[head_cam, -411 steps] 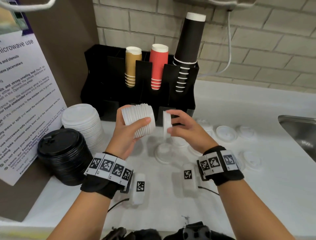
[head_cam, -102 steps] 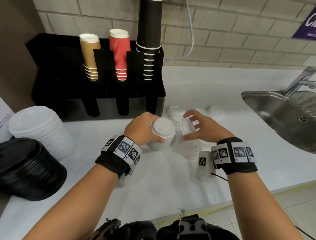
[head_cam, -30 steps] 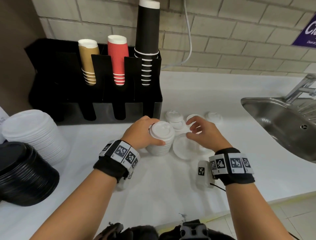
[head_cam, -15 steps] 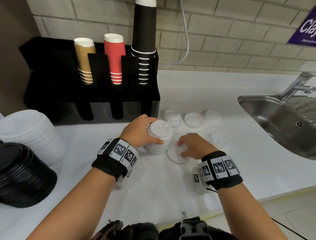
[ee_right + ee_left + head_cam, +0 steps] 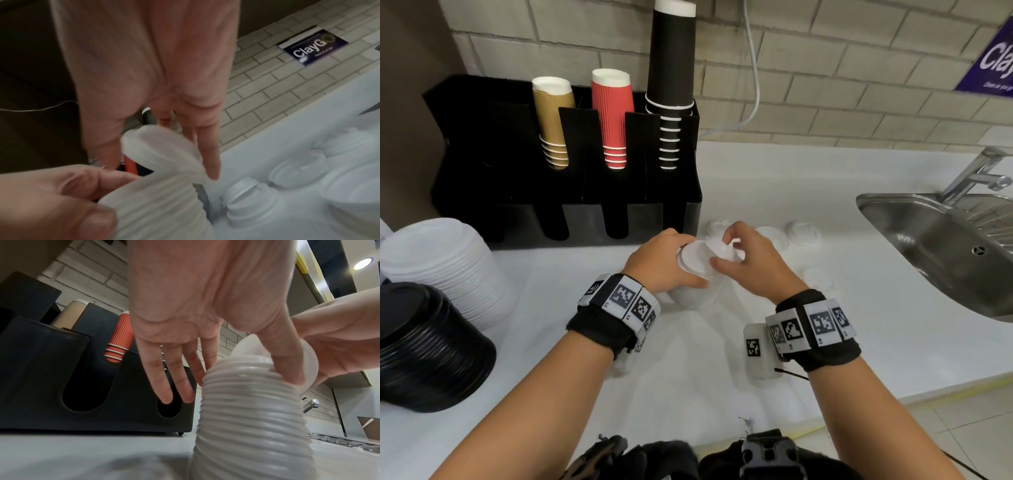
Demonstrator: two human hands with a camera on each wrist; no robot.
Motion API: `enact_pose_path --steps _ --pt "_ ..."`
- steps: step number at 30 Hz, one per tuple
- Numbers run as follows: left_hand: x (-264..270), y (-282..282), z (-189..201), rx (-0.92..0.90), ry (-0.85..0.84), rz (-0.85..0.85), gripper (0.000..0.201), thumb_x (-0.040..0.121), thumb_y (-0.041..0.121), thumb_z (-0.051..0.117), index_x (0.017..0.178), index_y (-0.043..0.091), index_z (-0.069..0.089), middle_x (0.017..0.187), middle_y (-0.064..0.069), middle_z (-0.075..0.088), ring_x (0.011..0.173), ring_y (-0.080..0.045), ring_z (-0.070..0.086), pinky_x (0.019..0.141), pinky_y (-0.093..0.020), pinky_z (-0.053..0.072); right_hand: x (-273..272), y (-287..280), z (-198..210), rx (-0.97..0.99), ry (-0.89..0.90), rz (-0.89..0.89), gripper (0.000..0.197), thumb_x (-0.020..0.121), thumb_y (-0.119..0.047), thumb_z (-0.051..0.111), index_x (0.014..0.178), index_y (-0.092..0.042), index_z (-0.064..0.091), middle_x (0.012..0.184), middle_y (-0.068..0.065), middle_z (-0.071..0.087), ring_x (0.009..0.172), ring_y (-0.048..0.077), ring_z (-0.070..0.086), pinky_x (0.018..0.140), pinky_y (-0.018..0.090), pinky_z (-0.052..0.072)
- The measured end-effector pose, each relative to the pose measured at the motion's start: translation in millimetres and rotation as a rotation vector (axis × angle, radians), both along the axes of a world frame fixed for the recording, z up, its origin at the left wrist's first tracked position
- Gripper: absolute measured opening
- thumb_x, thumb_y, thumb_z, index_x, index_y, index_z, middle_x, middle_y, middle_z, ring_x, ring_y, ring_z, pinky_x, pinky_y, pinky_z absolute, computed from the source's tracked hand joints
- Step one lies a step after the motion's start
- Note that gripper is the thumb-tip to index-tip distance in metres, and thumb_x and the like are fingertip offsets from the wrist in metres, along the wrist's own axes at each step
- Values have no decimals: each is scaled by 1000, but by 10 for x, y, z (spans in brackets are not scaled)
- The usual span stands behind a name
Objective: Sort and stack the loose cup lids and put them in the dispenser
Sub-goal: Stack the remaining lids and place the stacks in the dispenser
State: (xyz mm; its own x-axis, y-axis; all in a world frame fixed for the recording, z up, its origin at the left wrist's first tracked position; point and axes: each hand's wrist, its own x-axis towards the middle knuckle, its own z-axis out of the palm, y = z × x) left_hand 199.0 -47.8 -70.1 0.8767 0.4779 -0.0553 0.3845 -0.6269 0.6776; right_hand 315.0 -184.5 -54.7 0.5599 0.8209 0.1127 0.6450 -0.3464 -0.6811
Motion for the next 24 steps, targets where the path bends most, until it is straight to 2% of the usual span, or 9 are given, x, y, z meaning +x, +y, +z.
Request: enact_pose_path --steps 2,7,11,14,17,21,24 --pt "0 -3 2 -7 -7 -2 59 62 41 87 115 30 64 107 2 55 96 -17 58 89 -45 51 -14 -3 -37 -45 58 83 36 79 -29 77 99 -13 50 114 6 61 105 23 58 86 40 51" --pt "-5 -23 -38 -13 -41 11 58 61 38 87 114 29 64 111 4 52 97 -17 57 89 -44 51 47 17 -57 -23 -12 135 35 82 -30 75 106 -14 55 111 4 62 102 23 58 87 38 49" --pt "-12 -43 -65 26 -47 25 70 63 40 85 126 27 57 113 2 55 102 -19 57 90 -45 51 79 49 -30 -44 -16 155 39 81 -30 75 116 -20 61 119 4 60 109 21 56 92 39 50" --pt "-8 -52 -73 40 -16 63 99 64 42 84 147 20 34 132 4 53 120 -19 52 97 -42 47 62 92 -18 -61 -56 188 42 79 -29 76 118 -22 63 117 3 59 107 18 55 88 27 47" --pt "0 -63 -68 39 -2 72 106 64 40 84 150 17 27 136 2 53 122 -21 51 97 -42 47 37 164 14 -100 -107 221 41 78 -29 77 117 -22 64 115 5 59 103 17 54 80 18 37" --pt "-9 -68 -59 43 6 84 103 62 37 84 147 17 31 133 4 54 120 -20 52 93 -41 48 19 227 70 -157 -152 234 42 77 -27 78 116 -23 64 115 4 58 105 15 51 82 19 35" --pt "-4 -64 -55 37 -9 71 77 61 34 85 129 22 52 115 3 58 107 -20 57 86 -38 51 13 244 72 -175 -164 235 43 77 -26 78 117 -23 63 112 4 56 99 12 46 77 18 31"
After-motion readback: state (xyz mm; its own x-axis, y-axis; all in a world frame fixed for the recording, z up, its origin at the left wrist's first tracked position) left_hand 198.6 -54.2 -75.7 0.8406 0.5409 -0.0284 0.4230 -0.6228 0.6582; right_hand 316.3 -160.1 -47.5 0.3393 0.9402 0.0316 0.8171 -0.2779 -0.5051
